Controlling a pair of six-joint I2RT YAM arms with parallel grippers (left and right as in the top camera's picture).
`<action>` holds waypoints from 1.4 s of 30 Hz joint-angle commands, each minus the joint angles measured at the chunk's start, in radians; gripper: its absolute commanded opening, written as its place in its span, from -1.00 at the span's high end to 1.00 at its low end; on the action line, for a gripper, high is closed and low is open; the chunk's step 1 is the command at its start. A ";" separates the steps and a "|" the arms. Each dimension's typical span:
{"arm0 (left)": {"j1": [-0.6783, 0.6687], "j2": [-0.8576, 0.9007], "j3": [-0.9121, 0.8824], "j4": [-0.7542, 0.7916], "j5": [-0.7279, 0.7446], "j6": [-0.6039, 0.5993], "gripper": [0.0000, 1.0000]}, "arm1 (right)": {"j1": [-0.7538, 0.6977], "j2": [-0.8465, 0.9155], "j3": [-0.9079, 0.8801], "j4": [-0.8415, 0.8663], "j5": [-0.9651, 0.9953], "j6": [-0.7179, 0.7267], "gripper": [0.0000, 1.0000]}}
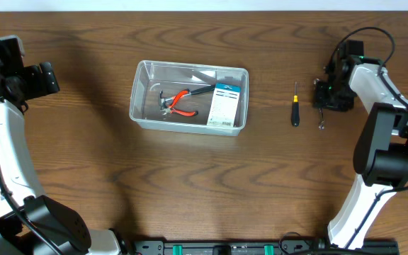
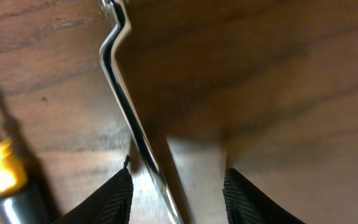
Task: Pack container
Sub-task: 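Release the pliers and move the right gripper to the wrench, then grasp the small silver wrench with the right gripper, then carry the wrench into the container and lower it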
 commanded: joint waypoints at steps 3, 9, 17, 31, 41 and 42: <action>0.003 0.007 0.006 0.001 -0.001 -0.006 -0.96 | 0.029 0.037 -0.001 0.025 -0.019 -0.058 0.24; 0.003 0.007 0.006 0.001 -0.001 -0.006 -0.96 | 0.040 0.050 -0.001 0.034 -0.019 -0.058 0.56; 0.003 0.007 0.006 0.001 -0.001 -0.006 -0.96 | 0.040 0.053 -0.001 0.029 -0.019 -0.058 0.86; 0.003 0.007 0.006 0.001 -0.001 -0.006 -0.96 | 0.038 -0.018 0.023 -0.080 -0.037 -0.049 0.97; 0.003 0.007 0.006 0.001 -0.001 -0.006 -0.96 | 0.183 -0.447 0.060 -0.105 -0.193 -0.039 0.97; 0.003 0.007 0.006 0.001 -0.001 -0.006 -0.96 | 0.224 -0.497 0.060 -0.075 -0.193 -0.060 0.98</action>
